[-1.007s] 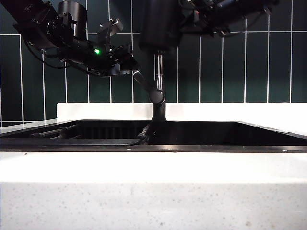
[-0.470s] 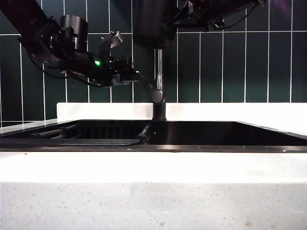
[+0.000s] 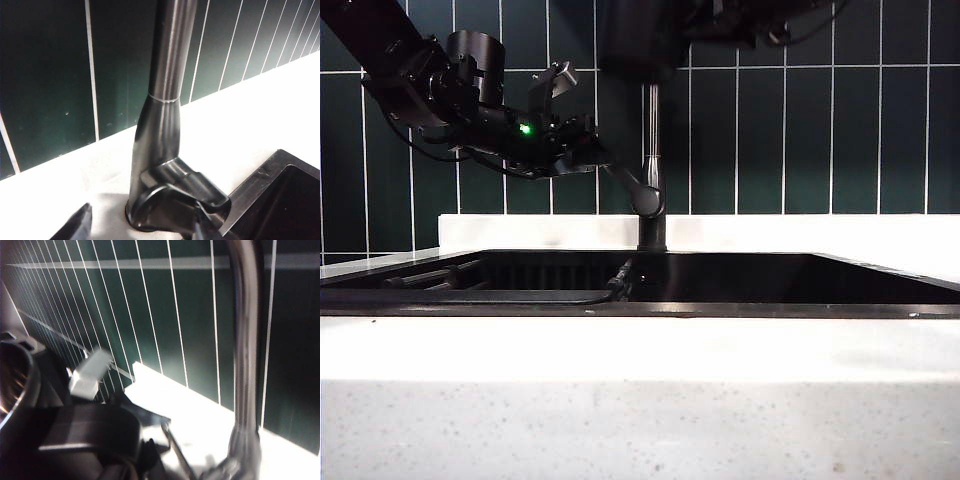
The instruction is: Pick up the mug next to the sink, go to the faucet to get some water, pour the water into the sink, and finally put the mug back to its place.
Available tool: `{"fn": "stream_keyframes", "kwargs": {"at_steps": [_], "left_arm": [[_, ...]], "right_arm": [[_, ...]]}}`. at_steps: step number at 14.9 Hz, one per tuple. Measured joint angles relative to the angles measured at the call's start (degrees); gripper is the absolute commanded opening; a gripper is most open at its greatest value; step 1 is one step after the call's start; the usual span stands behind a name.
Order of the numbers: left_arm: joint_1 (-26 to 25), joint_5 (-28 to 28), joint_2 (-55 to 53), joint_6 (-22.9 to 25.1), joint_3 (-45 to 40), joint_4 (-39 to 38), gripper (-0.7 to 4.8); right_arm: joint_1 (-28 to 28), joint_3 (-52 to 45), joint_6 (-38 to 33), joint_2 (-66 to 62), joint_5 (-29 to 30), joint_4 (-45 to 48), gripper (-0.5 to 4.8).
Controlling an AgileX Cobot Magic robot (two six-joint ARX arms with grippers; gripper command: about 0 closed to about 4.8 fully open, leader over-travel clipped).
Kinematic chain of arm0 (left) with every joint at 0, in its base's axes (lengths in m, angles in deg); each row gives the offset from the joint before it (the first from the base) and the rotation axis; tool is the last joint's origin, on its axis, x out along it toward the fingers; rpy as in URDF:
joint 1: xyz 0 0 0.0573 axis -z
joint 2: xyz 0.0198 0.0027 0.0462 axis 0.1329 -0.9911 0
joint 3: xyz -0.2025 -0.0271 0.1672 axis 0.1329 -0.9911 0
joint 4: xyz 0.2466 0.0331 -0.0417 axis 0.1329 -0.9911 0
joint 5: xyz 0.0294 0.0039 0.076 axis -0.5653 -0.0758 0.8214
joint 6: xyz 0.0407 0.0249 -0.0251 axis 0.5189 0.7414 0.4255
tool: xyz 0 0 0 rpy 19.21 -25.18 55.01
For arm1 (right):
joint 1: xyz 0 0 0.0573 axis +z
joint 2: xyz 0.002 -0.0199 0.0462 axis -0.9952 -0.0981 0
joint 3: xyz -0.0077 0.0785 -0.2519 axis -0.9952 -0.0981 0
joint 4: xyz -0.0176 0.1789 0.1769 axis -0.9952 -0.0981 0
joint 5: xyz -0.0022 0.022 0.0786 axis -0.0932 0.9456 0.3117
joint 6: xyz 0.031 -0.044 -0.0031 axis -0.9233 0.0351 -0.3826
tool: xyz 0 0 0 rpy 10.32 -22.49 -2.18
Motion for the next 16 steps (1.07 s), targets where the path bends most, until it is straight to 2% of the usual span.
{"fn": "stream_keyframes", "kwargs": {"at_steps": [6,16], "left_arm": [[0.0,-0.3,0.0,0.0,0.0,0.0,2.52],[-0.5,-12.3,-0.2,0.1,0.0,0.1,2.5]], "right_arm": [[0.0,0.5,0.0,0.0,-0.1,-1.6,0.21],[0.0,0.5,0.2,0.0,-0.2,-2.2,0.21]]}}
